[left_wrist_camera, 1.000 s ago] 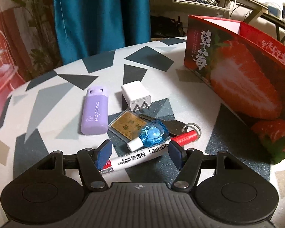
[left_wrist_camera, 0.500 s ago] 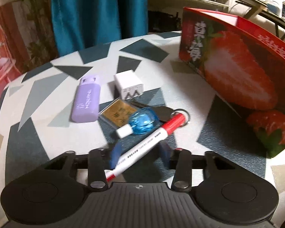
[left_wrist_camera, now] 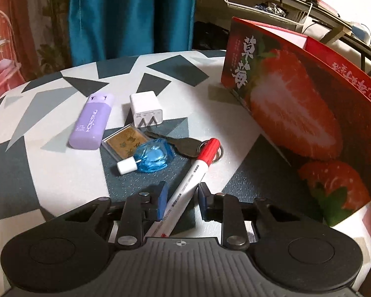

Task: Organize rigid objects
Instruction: 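Close the left tool on the red-capped white marker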

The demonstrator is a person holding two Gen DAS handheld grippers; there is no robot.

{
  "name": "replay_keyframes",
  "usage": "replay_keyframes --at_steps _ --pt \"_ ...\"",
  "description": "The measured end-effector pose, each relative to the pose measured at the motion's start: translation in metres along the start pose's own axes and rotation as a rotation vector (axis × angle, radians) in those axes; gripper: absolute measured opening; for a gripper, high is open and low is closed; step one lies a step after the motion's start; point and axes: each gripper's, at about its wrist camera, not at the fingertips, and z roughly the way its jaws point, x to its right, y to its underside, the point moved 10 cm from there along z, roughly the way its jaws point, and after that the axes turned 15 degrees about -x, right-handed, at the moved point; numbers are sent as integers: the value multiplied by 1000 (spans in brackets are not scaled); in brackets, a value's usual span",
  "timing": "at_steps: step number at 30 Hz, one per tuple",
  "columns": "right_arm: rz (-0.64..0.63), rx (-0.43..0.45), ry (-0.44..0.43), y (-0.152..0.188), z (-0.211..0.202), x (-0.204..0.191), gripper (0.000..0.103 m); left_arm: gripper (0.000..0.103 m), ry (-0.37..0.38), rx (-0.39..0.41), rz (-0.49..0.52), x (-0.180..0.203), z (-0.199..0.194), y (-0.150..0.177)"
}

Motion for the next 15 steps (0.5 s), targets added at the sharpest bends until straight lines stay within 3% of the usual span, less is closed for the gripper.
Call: replay_keyframes --at_steps 4,9,15 --pt "1 1 0 0 0 0 11 28 -12 0 0 2 4 -6" --pt "3 1 -1 0 -1 0 11 22 43 10 -120 1 1 -4" --pt "3 1 0 -1 -1 0 12 21 -21 24 -146 11 -2 2"
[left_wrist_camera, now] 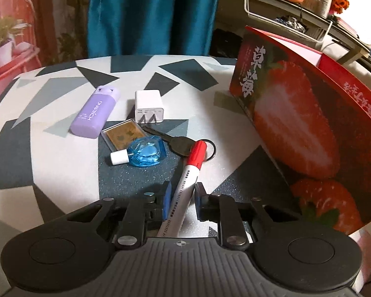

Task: Organize rigid objects
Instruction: 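Close the left tool on the red-capped white marker, then carry the marker into the red box and open the left tool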

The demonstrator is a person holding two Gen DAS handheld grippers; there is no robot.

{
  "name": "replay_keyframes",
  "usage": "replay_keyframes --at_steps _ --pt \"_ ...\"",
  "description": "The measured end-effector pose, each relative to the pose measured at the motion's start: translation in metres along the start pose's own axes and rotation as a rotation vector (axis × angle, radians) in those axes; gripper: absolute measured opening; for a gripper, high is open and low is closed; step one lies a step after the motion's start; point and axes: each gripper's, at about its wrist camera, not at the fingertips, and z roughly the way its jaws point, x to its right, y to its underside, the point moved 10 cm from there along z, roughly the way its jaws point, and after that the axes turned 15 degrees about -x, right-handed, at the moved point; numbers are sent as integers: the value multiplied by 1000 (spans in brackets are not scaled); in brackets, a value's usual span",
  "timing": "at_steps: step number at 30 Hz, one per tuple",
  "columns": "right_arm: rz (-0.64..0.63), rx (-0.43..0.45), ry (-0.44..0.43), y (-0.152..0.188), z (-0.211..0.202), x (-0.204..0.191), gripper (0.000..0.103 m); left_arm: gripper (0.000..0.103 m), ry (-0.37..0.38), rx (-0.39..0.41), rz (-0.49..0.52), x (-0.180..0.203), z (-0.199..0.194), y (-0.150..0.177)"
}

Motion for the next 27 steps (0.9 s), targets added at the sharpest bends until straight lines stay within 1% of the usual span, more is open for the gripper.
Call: replay_keyframes --at_steps 6,9,11,13,19,23,27 --pt "1 -1 0 0 0 0 12 21 -10 -5 -12 -2 -1 0" --pt "0 0 0 0 0 0 12 16 -31 0 -13 -2 -4 1" --pt "0 0 0 0 0 0 12 16 -21 11 -14 -2 -7 1" --pt "-1 0 0 0 0 0 12 16 -27 22 -8 -2 -11 1" --pt "0 -1 0 0 0 0 12 16 -28 30 -9 -2 -11 -1" --pt "-3 -2 1 0 0 -1 12 16 -18 53 7 2 -18 -9" --pt "-3 -2 1 0 0 -1 12 16 6 96 23 10 -29 -28"
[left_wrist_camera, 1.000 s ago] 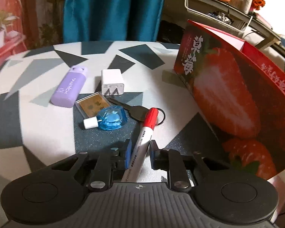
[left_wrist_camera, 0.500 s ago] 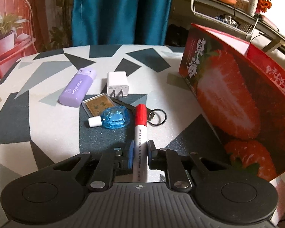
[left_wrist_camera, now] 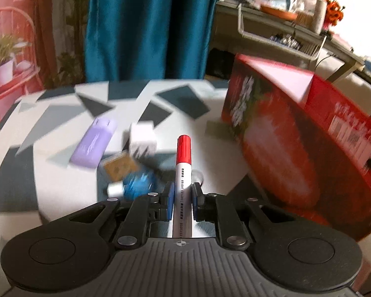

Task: Organize rigid objects
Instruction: 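Carry the marker into the red box and open the left tool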

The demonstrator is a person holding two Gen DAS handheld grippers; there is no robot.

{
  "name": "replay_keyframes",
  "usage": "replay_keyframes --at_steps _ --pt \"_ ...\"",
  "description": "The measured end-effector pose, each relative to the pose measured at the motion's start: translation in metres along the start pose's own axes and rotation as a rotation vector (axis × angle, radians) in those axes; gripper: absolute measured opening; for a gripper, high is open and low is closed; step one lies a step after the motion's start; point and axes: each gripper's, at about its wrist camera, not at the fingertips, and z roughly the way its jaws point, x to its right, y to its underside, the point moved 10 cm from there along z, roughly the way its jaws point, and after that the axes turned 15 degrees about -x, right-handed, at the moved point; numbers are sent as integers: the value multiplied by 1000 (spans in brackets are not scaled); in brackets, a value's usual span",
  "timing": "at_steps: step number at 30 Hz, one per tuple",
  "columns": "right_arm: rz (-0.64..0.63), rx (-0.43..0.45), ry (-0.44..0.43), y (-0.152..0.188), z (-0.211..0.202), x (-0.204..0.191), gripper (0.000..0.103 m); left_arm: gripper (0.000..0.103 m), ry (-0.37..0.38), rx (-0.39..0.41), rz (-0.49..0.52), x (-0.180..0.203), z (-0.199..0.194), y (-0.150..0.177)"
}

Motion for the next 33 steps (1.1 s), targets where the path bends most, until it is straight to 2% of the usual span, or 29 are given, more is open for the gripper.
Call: replay_keyframes --at_steps 8,13,17,20,28,33 --pt "-1 -1 0 0 0 0 12 16 59 133 126 47 -32 -68" --pt "1 0 0 0 0 0 12 16 106 172 198 90 -36 -102" --pt "1 0 -3 0 0 0 11 16 139 178 232 119 -32 -116" --pt "-1 -1 -4 -1 0 0 11 16 131 165 263 132 -22 -122" --pt "-1 -2 -4 -1 1 -1 11 16 58 93 304 141 19 -132" --pt "-1 -2 -5 -1 1 -1 11 16 57 74 344 143 29 -129"
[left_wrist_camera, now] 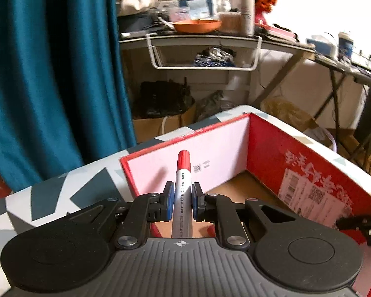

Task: Organize rigid objects
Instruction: 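Carry the marker into the red box and open the left tool, then move the left tool to the black key on its ring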

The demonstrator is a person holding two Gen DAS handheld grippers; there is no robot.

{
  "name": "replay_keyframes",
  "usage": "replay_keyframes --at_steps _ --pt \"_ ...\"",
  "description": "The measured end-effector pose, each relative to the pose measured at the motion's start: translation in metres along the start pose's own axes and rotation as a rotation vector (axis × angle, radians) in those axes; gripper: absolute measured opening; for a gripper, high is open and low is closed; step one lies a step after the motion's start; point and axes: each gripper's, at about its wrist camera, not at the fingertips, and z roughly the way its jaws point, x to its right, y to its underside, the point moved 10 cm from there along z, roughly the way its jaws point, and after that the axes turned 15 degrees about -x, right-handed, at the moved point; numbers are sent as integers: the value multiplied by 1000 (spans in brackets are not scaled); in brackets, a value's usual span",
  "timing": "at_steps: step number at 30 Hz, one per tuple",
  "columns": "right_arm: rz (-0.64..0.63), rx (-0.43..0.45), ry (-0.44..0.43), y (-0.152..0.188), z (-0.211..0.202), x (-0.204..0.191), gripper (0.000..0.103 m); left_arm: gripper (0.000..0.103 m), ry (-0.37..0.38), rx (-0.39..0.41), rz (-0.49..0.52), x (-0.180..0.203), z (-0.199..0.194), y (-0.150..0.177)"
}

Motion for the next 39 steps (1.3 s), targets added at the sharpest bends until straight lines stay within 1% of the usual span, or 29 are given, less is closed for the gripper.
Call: replay_keyframes --at_steps 2,8,10,13,19,20,22,23,24,26,29,34,39 --pt "-1 0 -1 0 0 0 11 16 -11 -10 21 0 3 3" --pt "3 0 -4 0 0 0 11 16 2 -38 8 -3 7 6" --pt "3 0 -4 0 0 0 11 16 -2 -26 -1 -4 4 4" --pt "3 -1 -4 0 0 0 11 16 15 -3 -11 -6 -4 1" --pt "3 -1 -3 1 0 0 11 17 -1 24 -25 -16 -21 1" --pt "3 -1 -3 1 0 0 11 19 -3 29 -27 -19 -25 2" --pt "3 -1 -3 1 0 0 11 27 -11 39 -34 -27 -33 5" --pt "3 -1 -4 1 0 0 11 34 -16 44 -42 -32 -37 7" --pt "3 -1 -4 1 0 0 11 38 -19 48 -49 -37 -41 9" --pt "4 -1 -4 1 0 0 11 38 -30 50 -65 -50 -48 15" --pt "3 -1 -4 1 0 0 11 38 -49 36 -83 -66 -54 28" --pt "3 -1 -4 1 0 0 11 38 -102 -21 -126 -92 -52 52" --pt "2 -1 -3 1 0 0 11 38 -99 -73 -200 -109 -43 79"
